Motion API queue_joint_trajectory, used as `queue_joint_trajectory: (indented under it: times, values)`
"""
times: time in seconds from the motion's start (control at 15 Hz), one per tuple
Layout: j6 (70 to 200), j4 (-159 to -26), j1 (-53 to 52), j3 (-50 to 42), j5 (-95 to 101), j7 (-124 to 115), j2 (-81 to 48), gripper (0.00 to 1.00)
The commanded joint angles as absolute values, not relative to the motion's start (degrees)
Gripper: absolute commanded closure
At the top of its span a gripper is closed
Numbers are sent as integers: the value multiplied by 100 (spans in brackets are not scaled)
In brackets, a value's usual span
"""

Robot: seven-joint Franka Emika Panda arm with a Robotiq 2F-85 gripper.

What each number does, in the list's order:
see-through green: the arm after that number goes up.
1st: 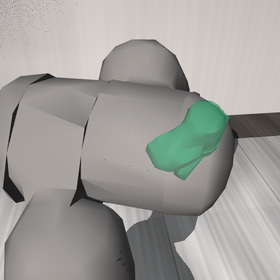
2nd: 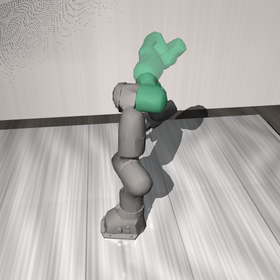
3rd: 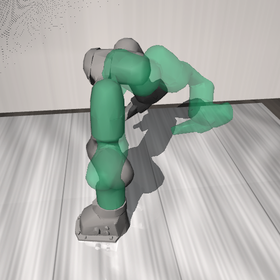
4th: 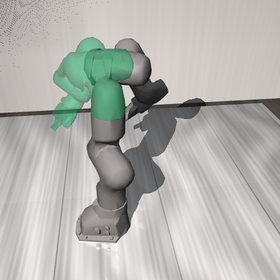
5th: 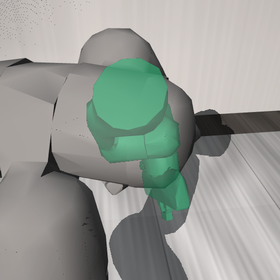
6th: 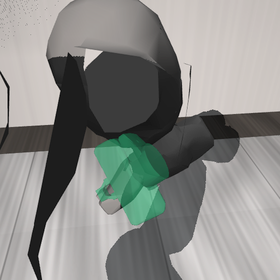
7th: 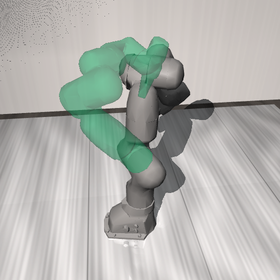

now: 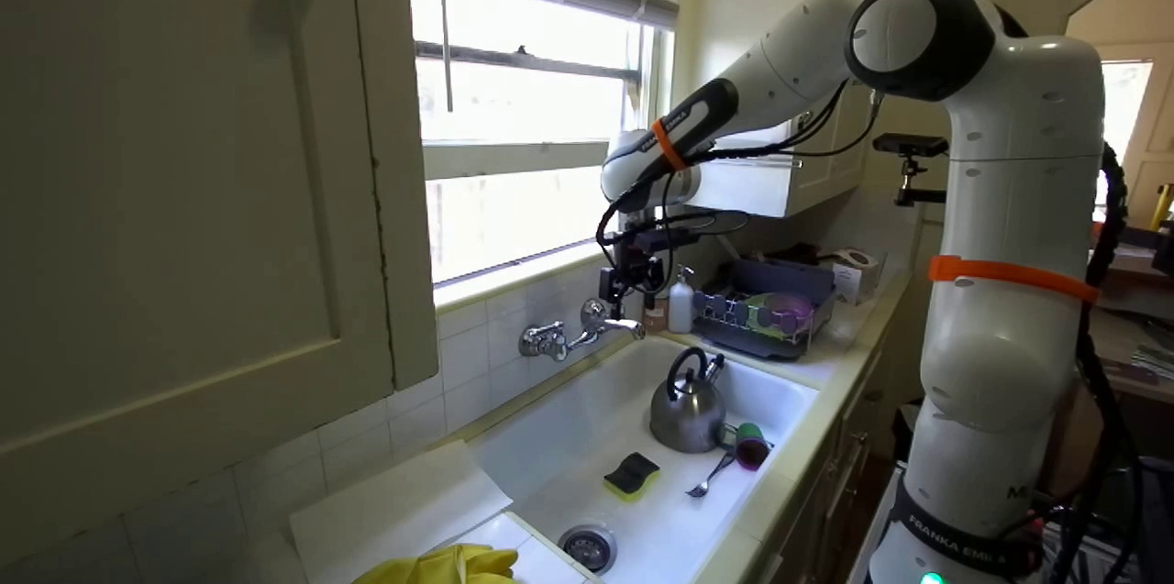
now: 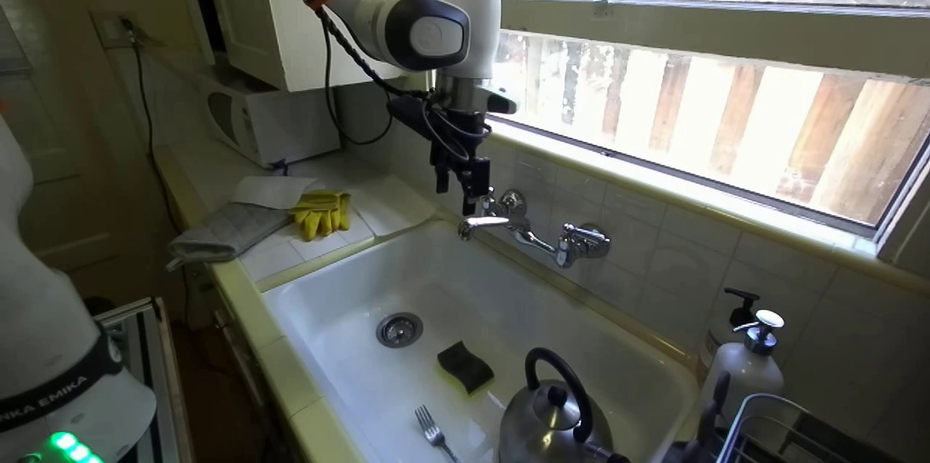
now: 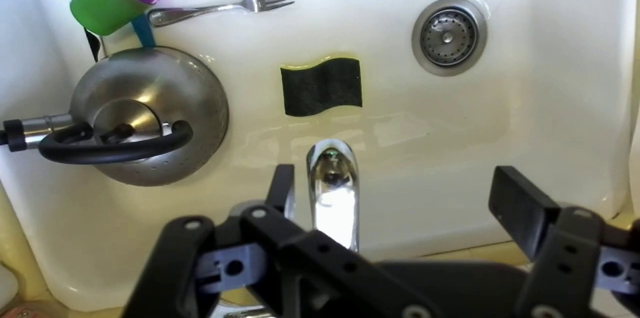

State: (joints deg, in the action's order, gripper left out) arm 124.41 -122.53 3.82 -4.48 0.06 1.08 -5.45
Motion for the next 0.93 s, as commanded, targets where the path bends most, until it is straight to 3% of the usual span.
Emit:
queue_joint_trajectory:
  times: [0.0,0.87]
  values:
    - [12862,-12438,443,-479,130,186,-645,0]
    - [14014,-12560,451,-317,-486,155,-1151,0]
